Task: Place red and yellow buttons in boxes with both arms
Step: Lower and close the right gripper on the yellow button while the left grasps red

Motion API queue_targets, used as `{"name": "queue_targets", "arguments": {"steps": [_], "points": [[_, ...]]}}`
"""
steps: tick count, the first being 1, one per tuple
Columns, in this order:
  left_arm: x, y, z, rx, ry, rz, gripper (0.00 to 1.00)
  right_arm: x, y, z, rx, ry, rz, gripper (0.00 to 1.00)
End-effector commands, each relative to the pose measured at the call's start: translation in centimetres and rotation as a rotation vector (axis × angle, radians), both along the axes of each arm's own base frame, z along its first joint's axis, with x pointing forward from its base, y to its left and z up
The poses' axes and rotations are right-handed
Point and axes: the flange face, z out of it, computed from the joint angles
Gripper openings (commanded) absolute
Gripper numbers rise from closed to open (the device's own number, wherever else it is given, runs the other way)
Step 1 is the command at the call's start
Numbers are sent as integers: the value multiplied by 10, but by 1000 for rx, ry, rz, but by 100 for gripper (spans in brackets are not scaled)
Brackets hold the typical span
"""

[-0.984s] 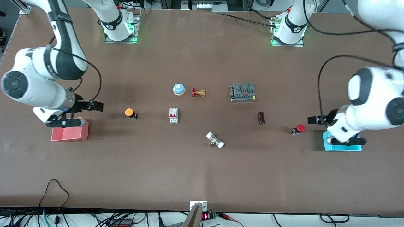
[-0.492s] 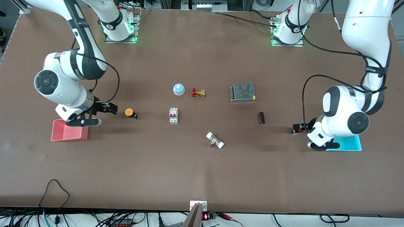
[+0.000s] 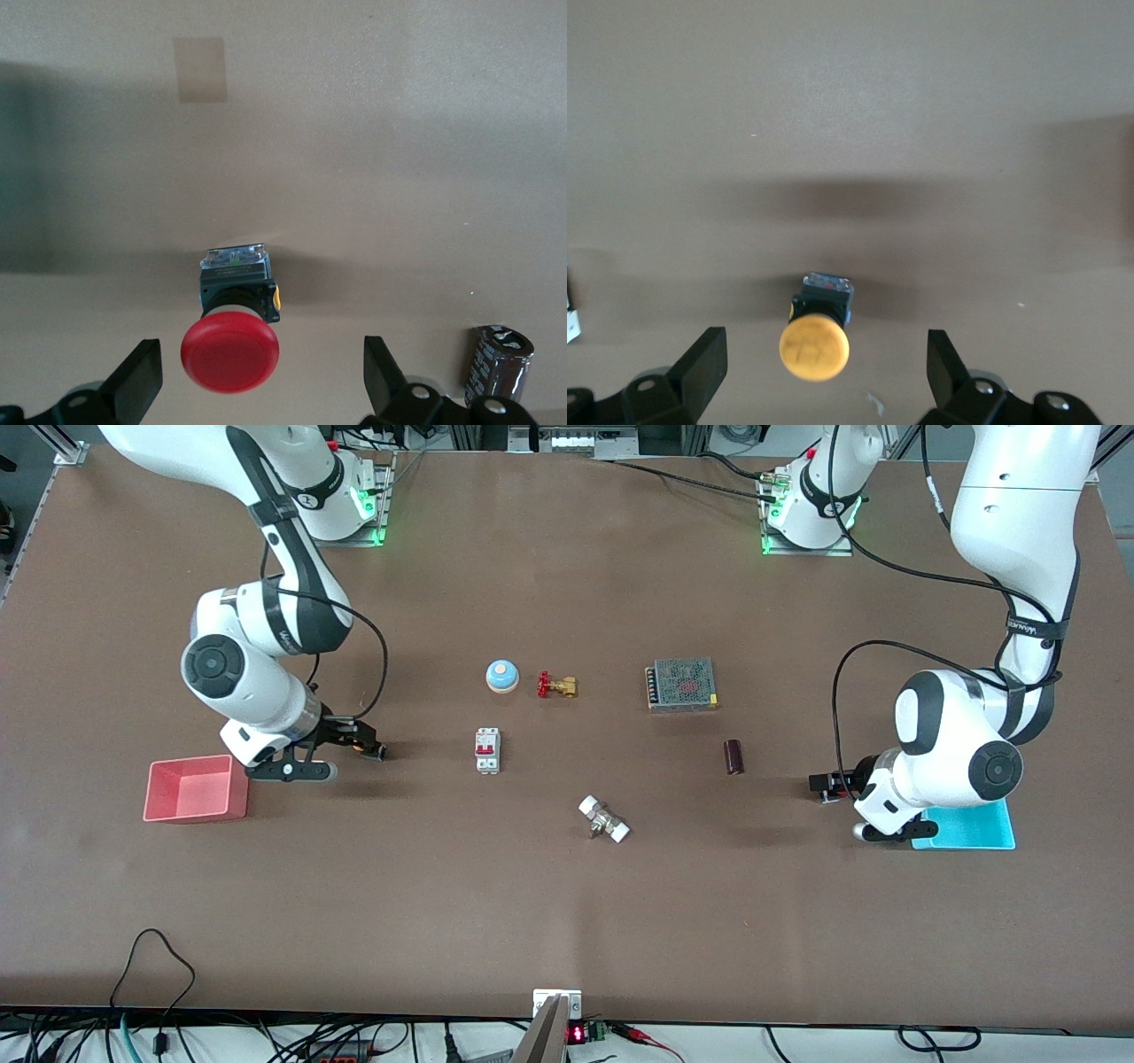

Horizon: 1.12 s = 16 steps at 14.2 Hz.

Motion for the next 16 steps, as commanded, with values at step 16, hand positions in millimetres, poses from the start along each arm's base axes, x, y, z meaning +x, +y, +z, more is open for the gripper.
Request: {"name": "queue_targets", "arguments": {"steps": [16], "points": [[-7,10,-12,23,-20,-28,69,-22,13,-65,-28,-35,15,91]]}}
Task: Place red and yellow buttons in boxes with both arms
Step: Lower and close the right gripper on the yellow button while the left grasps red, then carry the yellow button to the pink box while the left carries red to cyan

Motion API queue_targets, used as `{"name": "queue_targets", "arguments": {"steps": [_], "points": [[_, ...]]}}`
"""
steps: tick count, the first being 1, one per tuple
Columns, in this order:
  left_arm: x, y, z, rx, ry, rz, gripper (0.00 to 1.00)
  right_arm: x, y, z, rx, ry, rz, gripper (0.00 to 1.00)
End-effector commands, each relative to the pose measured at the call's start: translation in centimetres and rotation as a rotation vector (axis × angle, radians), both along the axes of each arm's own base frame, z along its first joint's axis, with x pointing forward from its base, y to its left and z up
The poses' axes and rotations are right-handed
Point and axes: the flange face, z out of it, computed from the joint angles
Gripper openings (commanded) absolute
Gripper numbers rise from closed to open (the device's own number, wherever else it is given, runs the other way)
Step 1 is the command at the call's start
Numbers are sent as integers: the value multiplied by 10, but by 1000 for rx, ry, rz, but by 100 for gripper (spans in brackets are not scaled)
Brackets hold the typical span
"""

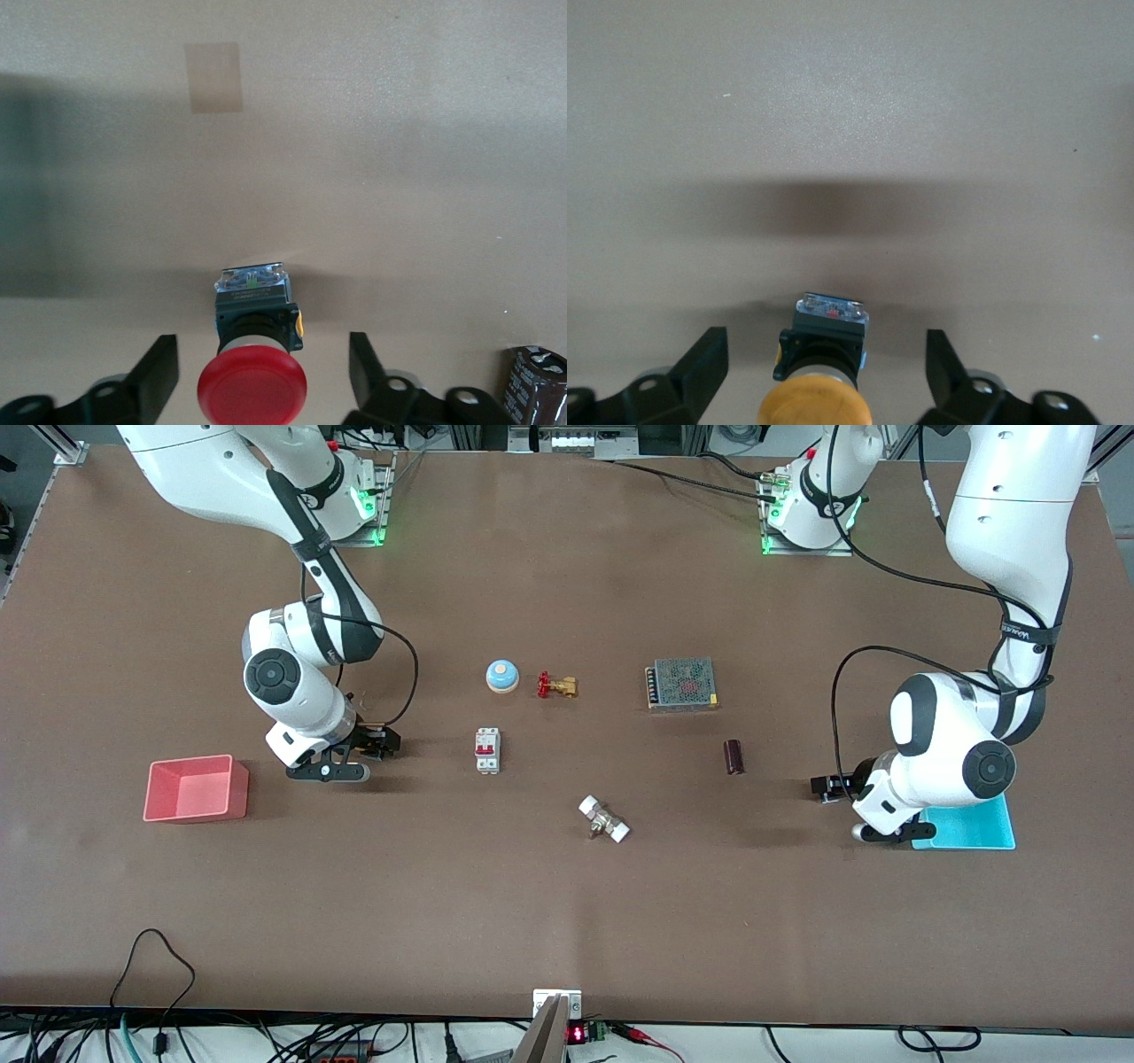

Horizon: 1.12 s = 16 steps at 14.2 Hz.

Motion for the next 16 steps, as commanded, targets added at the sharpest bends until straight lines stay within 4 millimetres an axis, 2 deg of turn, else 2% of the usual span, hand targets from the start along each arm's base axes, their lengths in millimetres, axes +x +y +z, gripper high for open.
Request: {"name": "queue_targets", "arguments": {"steps": [1,3,5,7,9,10,11,13,15,16], "points": [[-8,3,3,10,6,-14,55,-4,1,2,-3,-13,-4,89],[-9,4,3,10,7,-14,30,-5,2,-1,-4,-9,-5,82],[-10,5,10,7,0,-26,13,-5,3,-1,-4,-9,-6,67],[-8,6,27,7,-24,-21,5,-5,3,-1,-3,-9,-5,44],[-13,7,57,1,1,-20,3,-6,5,-1,-1,-7,-6,23],[-14,14,82,1,-4,-15,2,-7,8,-1,2,-4,-7,19],[-15,29,103,19,-6,-13,2,-7,8,-2,1,-3,-10,16],[-17,83,139,83,-27,-57,3,-2,7,9,6,-19,8,11],[-10,131,148,76,-39,-104,2,9,-10,52,7,-41,-18,11],[-5,138,150,75,-51,-122,2,17,-22,81,-1,-29,-5,11]]}}
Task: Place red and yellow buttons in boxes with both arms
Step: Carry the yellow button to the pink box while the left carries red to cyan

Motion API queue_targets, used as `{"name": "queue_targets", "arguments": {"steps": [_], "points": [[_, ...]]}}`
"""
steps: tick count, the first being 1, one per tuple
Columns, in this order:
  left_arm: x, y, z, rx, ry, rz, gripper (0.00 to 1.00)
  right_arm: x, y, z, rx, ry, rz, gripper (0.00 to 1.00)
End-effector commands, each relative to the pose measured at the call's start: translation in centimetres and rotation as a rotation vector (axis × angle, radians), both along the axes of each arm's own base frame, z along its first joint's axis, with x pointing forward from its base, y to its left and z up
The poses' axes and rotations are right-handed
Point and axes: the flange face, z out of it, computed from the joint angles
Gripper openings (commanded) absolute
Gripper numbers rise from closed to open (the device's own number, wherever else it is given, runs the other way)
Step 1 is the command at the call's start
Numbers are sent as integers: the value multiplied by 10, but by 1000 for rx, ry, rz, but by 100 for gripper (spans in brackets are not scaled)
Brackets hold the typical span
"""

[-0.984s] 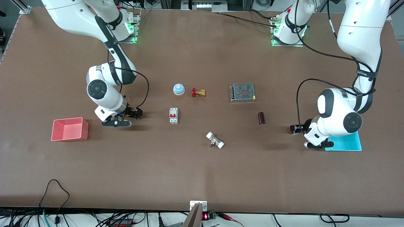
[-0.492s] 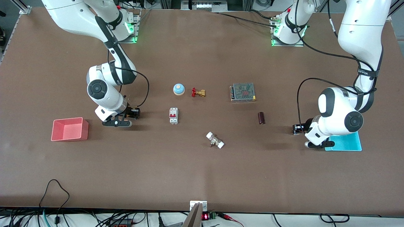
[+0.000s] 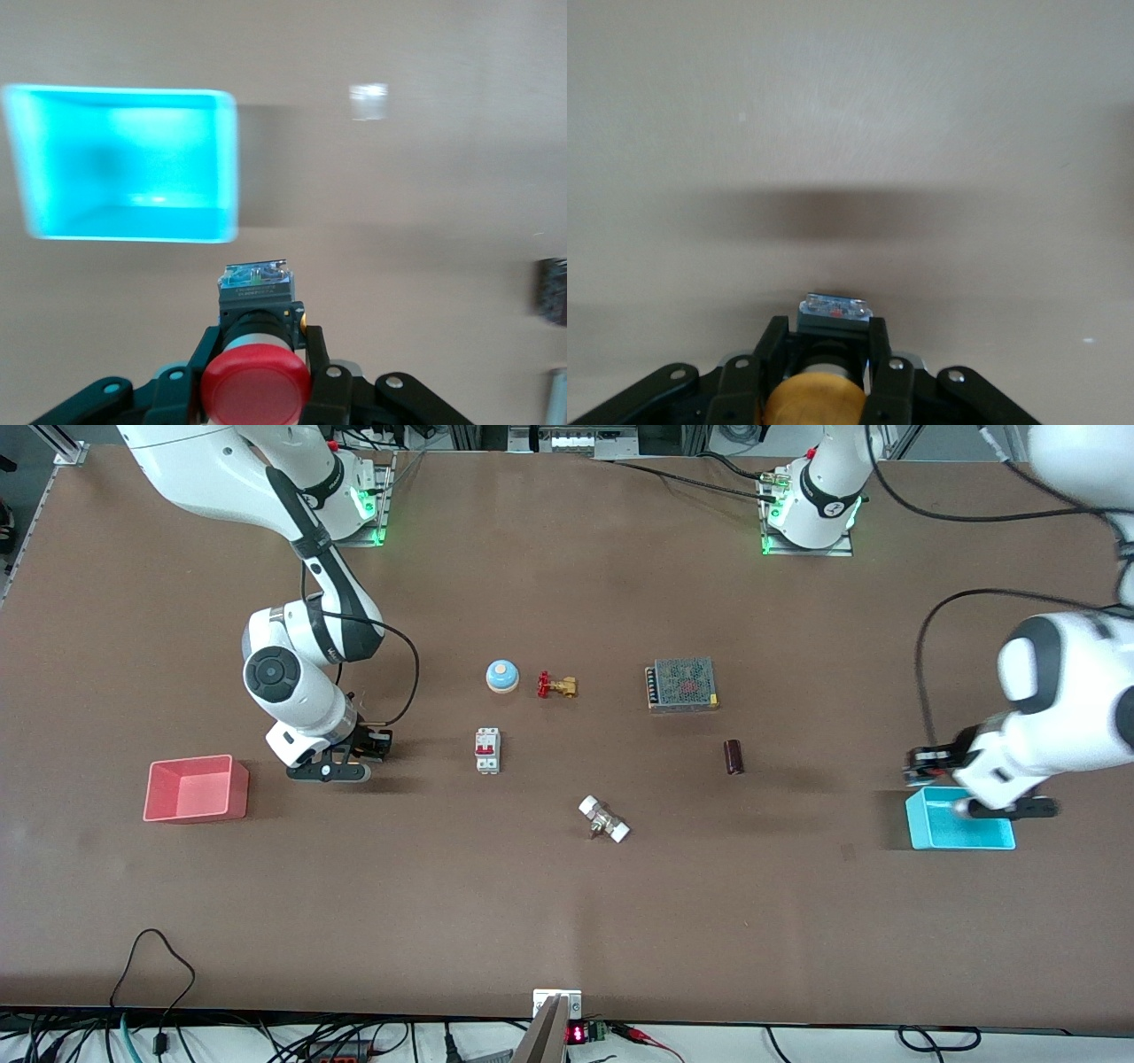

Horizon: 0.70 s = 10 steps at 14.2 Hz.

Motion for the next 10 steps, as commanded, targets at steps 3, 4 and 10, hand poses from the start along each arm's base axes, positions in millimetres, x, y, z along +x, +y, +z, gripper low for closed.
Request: {"name": "queue_targets", "arguments": {"steps": [3,4,10], "points": [[20,68,-23,-22,4,-93,3,43,-88,137,-17,37,108,11],[29,83,-41,-36,9,-120,3,52,-112,157,-14,42,126,11],[47,88,-74,-76,-1,-103,2,90,-230,137,-21,44,185,11]]}}
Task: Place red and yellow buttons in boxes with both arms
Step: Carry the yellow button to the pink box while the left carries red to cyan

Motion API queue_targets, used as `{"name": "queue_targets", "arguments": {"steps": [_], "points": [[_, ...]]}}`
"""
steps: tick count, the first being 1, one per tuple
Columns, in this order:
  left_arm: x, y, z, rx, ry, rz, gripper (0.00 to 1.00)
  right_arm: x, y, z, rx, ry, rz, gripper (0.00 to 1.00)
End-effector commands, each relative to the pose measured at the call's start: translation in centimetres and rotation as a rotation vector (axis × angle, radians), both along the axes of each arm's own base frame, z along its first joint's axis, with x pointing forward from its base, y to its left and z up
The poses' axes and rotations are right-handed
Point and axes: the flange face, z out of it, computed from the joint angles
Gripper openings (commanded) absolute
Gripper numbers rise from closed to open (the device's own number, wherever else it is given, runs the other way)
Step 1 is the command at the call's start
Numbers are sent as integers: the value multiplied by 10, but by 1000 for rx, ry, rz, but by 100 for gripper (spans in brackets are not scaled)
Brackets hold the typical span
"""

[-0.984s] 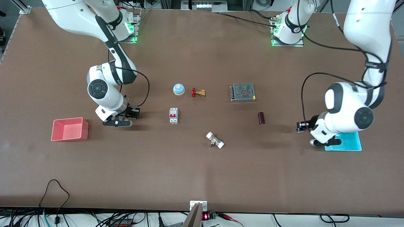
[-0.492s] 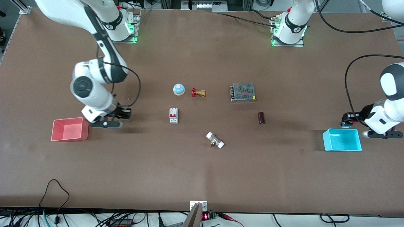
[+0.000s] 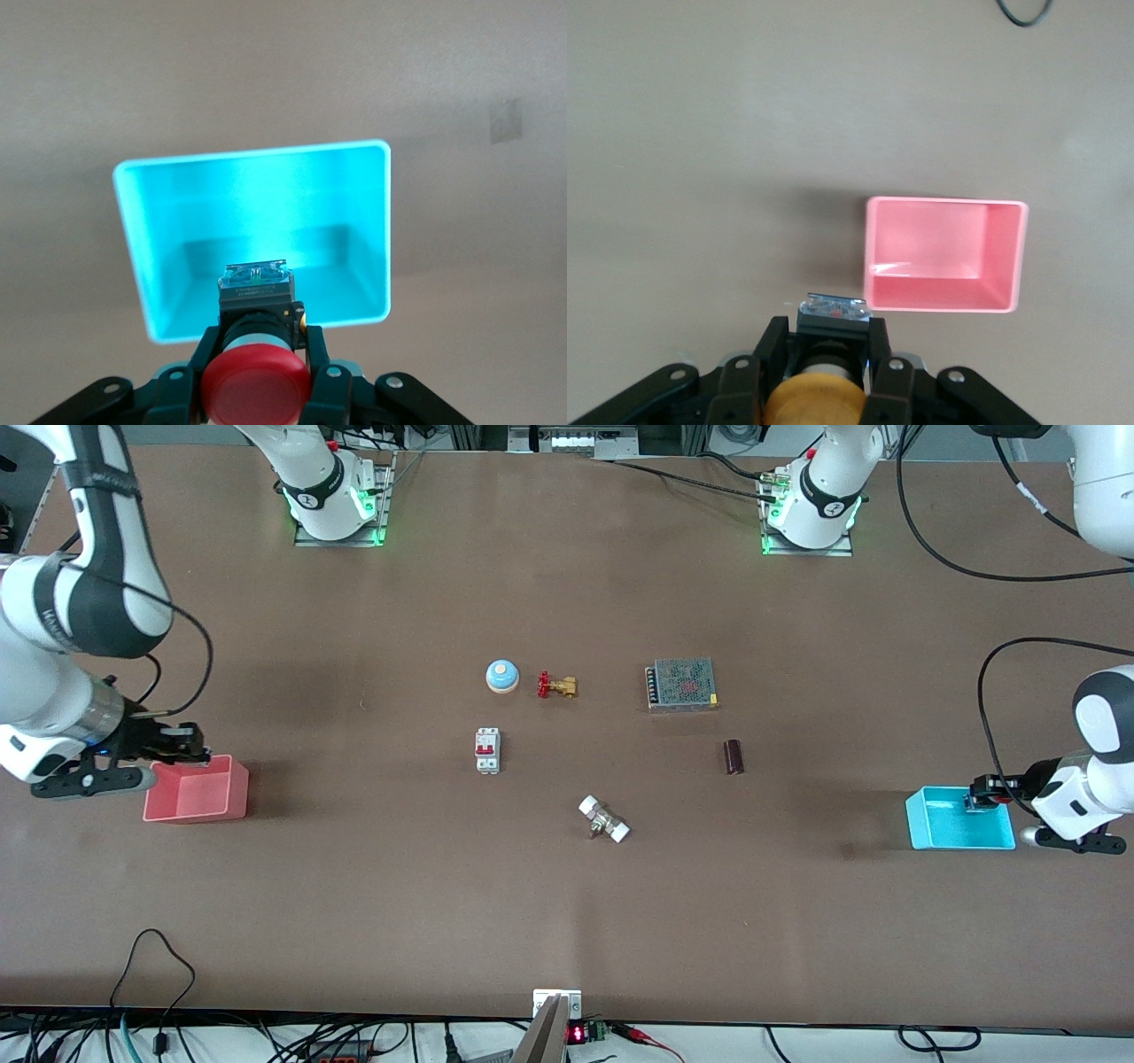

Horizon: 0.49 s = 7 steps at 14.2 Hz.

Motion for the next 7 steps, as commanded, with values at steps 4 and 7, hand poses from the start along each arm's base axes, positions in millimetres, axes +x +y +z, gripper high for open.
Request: {"name": "queue_targets", "arguments": {"steps": [4,7], "points": [[9,2,-16,-26,-16,-18,3,41,-49,-80,-10,-33,62,12],[10,2,-41,-27,3,-19,3,37,-75,-111,-1,-12,63,12]]}}
